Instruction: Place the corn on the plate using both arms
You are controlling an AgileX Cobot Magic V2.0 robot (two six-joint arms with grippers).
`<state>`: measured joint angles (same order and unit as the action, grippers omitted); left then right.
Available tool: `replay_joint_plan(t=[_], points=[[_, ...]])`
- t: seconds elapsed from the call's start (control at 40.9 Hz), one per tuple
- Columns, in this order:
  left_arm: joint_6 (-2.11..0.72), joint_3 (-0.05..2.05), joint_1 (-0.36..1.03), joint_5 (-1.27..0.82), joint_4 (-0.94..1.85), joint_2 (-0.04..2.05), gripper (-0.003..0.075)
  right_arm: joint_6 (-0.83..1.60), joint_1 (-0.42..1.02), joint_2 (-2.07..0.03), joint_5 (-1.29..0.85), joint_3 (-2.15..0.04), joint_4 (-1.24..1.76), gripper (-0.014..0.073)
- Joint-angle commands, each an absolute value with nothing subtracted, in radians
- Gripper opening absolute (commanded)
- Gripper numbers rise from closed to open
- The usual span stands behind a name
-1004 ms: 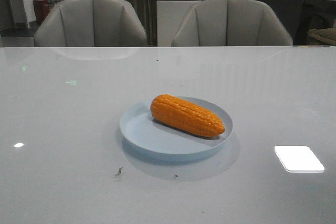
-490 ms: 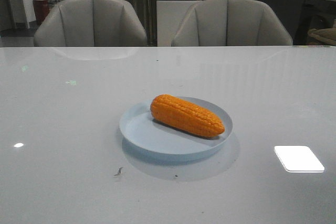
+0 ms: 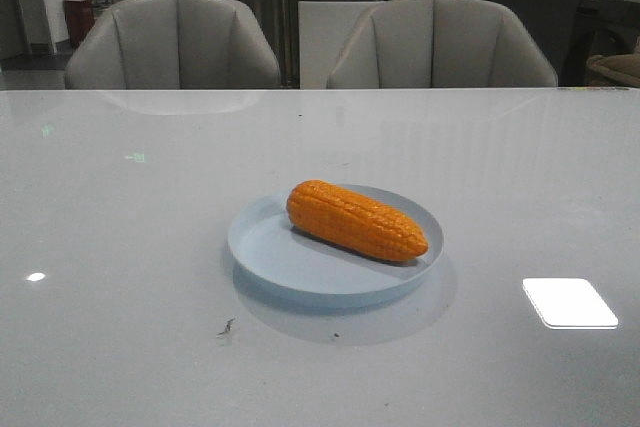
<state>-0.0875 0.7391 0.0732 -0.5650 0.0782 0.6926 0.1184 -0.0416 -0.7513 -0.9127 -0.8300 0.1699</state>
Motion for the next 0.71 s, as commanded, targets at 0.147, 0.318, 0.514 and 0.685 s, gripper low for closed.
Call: replay_joint_plan(t=[0.147, 0.318, 0.514, 0.685], points=[[-0.086, 0.572, 0.056, -0.361, 0.1, 0.484, 0.0086, 0.121, -0.042, -0.752, -0.846, -0.856, 0.18, 0.0583], [-0.086, 0.351, 0.056, -0.172, 0.1, 0.299, 0.0086, 0.121, -0.042, -0.752, -0.846, -0.856, 0.18, 0.0583], [-0.086, 0.151, 0.056, -0.083, 0.1, 0.1, 0.0086, 0.121, -0.042, -0.752, -0.846, -0.856, 0.18, 0.0583], [-0.086, 0.034, 0.056, -0.033, 0.1, -0.026, 0.0086, 0.121, -0.042, -0.752, -0.846, -0.856, 0.18, 0.0583]])
